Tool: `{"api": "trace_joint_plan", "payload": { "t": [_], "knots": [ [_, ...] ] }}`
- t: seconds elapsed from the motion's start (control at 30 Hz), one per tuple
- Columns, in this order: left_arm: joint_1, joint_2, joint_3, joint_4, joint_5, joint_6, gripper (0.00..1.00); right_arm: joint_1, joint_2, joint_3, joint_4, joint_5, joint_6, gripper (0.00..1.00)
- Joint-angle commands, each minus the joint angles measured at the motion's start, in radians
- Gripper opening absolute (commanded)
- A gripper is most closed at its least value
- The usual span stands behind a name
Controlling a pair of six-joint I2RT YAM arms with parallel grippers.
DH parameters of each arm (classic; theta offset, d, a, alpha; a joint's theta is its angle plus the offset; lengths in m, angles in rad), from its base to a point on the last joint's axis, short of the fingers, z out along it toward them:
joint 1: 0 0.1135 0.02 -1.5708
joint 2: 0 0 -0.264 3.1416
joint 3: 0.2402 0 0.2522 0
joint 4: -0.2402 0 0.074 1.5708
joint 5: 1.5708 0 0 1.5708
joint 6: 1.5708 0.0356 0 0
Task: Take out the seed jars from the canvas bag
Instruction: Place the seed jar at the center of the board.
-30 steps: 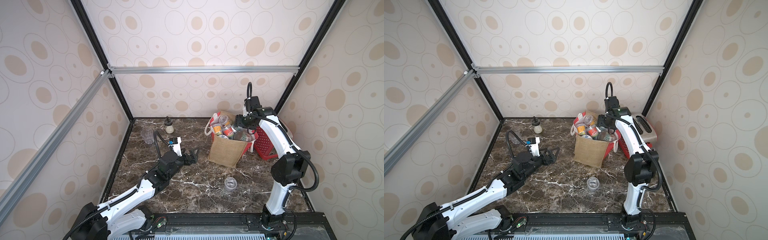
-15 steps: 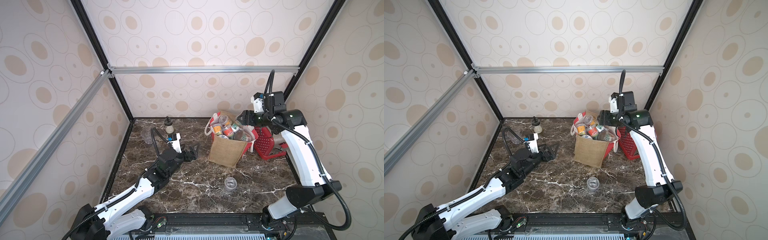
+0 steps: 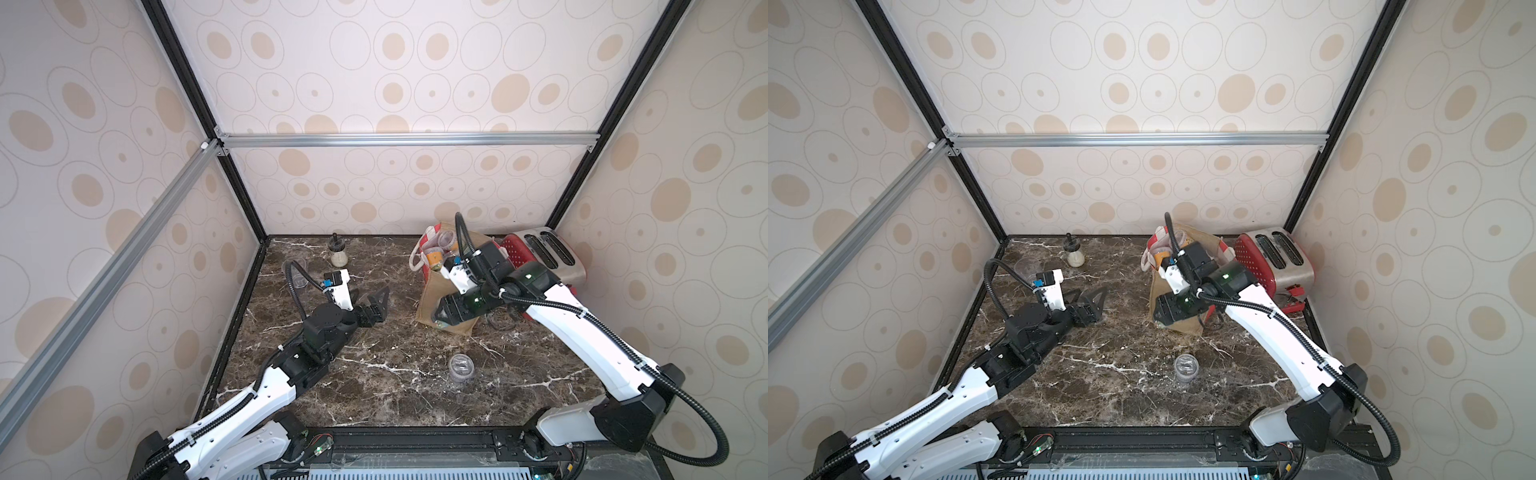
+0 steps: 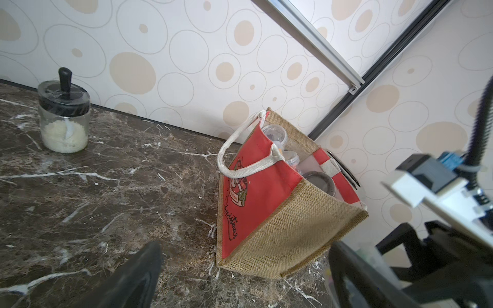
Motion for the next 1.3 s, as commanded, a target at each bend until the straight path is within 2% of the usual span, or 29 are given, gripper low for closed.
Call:
{"api": "trace_joint_plan", "payload": {
  "t": [0.0,0.23,0.53,0.87,1.27],
  "knots": [
    [-0.009,-0.034,-0.028,-0.053,-0.028,0.009,0.99,0.052,0.007,-0.062,0.035,0.046,0.014,0.67],
    [-0.010,-0.098,-0.069,-0.090,-0.048,-0.009,0.98,0.139,0.096,-0.188,0.146,0.119,0.048,0.68],
    [-0.010,-0.085,-0.059,-0.086,-0.051,-0.003,0.98,0.204,0.232,-0.217,0.210,0.154,0.056,0.68],
    [-0.009,-0.063,-0.069,-0.056,-0.047,-0.009,0.98,0.227,0.256,-0.315,0.274,0.153,0.078,0.70],
    [-0.010,-0.058,-0.065,-0.054,-0.038,-0.009,0.98,0.230,0.183,-0.339,0.252,0.158,0.078,0.90]
  ]
}}
